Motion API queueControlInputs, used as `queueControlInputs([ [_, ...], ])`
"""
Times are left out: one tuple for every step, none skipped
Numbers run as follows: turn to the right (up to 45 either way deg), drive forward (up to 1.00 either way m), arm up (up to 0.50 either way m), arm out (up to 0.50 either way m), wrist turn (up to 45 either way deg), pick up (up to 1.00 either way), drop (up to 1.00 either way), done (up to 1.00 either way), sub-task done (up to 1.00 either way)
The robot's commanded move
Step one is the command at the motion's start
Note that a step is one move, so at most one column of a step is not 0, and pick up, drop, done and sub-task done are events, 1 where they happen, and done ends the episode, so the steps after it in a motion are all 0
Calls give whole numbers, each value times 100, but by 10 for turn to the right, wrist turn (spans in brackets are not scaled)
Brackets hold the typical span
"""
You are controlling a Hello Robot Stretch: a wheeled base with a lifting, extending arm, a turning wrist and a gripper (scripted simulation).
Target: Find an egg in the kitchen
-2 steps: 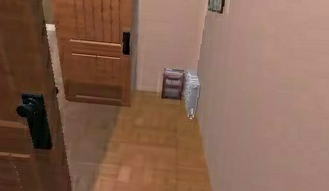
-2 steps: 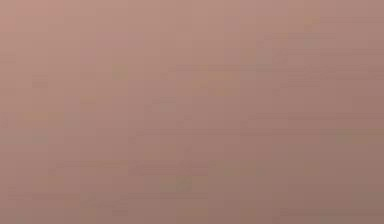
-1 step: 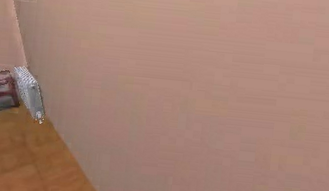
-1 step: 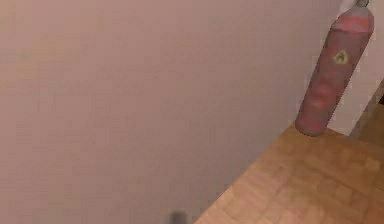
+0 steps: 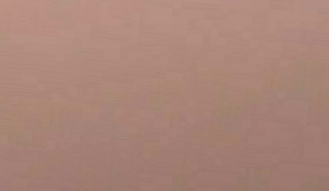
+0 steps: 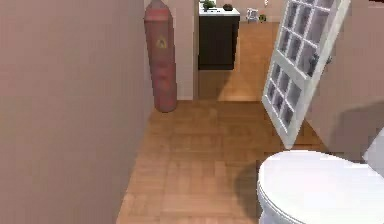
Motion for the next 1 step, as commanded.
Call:
queueControlInputs([
  [450, 0, 0, 0, 0, 0, 0, 0, 0],
])
